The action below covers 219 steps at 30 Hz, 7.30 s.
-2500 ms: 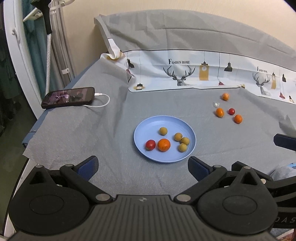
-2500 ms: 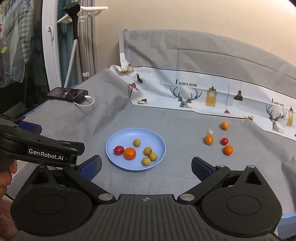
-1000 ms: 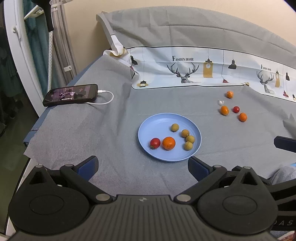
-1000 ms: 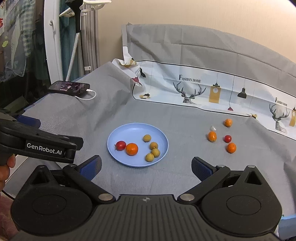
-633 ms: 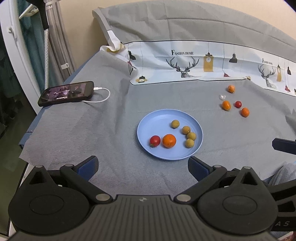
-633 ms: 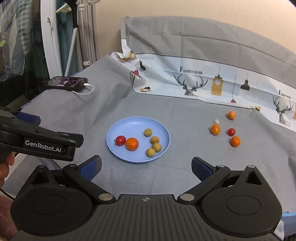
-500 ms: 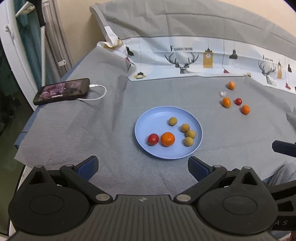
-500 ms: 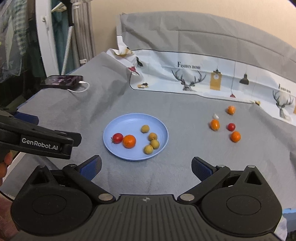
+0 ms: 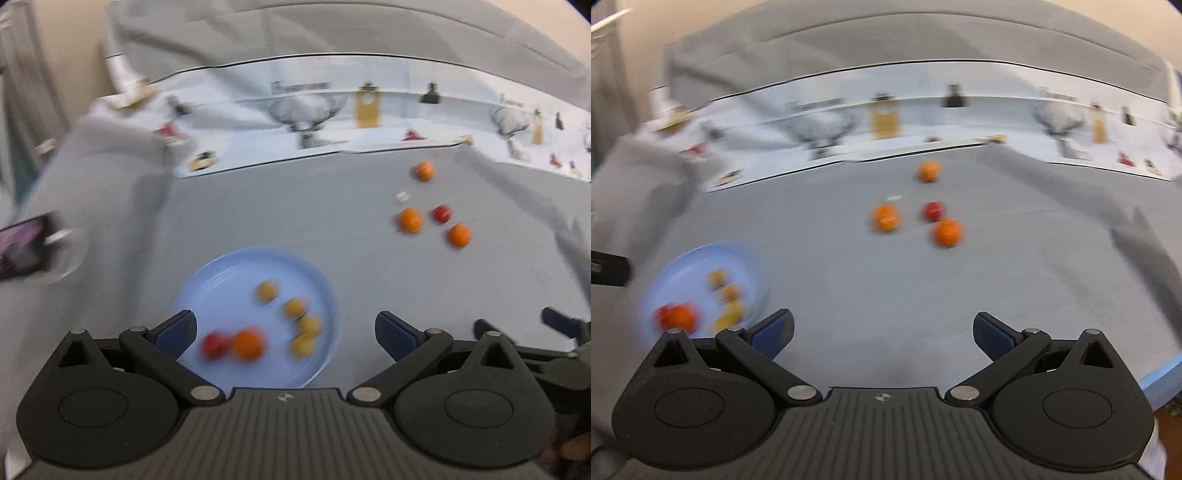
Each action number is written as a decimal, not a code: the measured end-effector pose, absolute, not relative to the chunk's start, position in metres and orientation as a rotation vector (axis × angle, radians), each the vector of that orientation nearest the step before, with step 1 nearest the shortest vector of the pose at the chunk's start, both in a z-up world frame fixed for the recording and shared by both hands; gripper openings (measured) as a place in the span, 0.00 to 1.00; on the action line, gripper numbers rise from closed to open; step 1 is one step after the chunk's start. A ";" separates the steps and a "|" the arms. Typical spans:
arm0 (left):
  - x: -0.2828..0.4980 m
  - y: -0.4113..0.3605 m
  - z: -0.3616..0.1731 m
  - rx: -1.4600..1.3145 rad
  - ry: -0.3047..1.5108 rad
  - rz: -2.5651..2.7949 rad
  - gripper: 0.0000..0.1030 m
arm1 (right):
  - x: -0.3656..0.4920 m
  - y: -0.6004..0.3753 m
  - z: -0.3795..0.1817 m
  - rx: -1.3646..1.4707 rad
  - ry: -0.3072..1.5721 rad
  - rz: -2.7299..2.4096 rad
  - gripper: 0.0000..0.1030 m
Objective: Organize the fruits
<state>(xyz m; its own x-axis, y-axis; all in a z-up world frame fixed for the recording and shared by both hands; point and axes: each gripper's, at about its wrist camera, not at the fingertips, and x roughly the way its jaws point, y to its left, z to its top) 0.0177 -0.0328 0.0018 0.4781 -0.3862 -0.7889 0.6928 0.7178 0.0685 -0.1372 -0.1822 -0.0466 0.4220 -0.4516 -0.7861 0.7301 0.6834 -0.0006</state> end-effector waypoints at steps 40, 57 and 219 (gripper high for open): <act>0.042 -0.182 -0.047 0.519 0.837 -0.883 0.38 | -0.136 -0.304 -0.089 0.344 0.713 -0.896 0.35; -0.052 0.094 0.043 0.396 0.797 -0.675 0.38 | -0.181 -0.071 0.066 0.359 0.676 -0.324 0.36; -0.050 0.133 0.164 0.298 0.951 -0.493 1.00 | -0.160 -0.034 0.099 0.292 0.797 -0.459 0.99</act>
